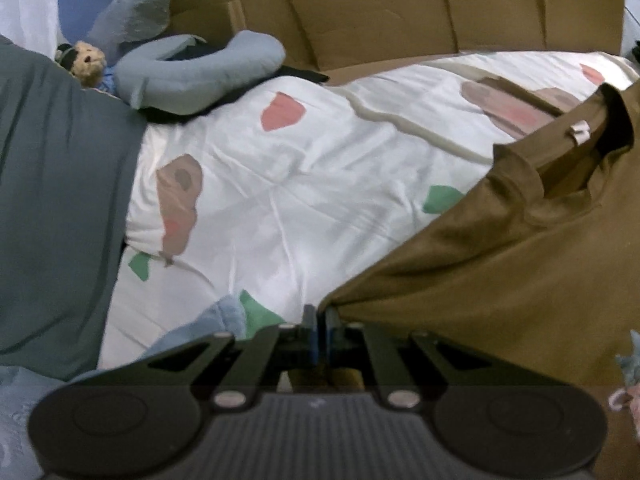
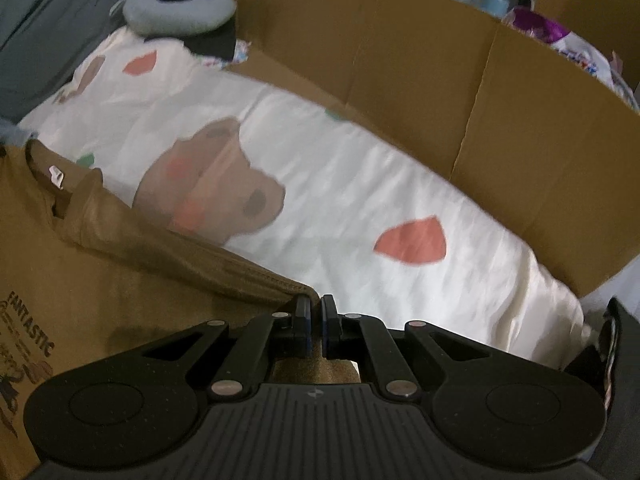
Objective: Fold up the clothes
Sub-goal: 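Hold the T-shirt with both grippers and pull it straight across the quilt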
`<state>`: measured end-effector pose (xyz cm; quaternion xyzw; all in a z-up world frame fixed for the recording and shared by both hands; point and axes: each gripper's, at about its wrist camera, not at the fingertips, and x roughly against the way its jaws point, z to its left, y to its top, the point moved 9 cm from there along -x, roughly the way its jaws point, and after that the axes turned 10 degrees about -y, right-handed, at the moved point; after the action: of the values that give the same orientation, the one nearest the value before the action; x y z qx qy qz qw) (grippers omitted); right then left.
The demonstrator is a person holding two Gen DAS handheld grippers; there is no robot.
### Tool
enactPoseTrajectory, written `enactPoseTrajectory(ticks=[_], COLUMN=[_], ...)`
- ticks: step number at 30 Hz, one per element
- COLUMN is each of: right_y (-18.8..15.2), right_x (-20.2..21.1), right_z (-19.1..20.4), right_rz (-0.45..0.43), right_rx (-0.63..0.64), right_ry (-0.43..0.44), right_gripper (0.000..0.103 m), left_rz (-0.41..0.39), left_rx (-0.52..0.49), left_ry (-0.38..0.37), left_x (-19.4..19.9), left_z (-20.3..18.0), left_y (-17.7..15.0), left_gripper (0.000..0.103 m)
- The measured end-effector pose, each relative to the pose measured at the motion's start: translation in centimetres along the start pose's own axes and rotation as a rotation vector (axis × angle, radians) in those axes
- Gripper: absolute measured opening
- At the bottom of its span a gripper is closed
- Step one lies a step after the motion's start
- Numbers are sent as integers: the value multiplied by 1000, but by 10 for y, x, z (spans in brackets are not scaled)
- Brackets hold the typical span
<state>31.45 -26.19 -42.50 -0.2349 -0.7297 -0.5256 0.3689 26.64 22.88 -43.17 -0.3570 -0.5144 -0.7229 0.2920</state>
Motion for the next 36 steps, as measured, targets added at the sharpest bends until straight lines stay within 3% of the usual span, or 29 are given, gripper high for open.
enactPoseTrajectory(ticks=[8,19,27,32,36], right_y=[39,19,30,24,19], right_x=[-1,-75,-83,-96,-99], right_z=[-17,-12,-9,-7,-5], right_rz=[-73,30,0,35,46], right_rx=[-106,-53,-48,-36,-36], right_ry=[-6,-32,-79,-86,-82], right_gripper=[3,3,3,3,3], left_rz=[-53,25,-2,50,38], left_rx=[28,6,-1,0,21], left_ry=[60,35,98,61,58], left_x=[-14,-75,-75,-93,-83], left_z=[16,11,19,11,8], left_y=[26,17,27,20,18], left_gripper=[4,4,4,7,15])
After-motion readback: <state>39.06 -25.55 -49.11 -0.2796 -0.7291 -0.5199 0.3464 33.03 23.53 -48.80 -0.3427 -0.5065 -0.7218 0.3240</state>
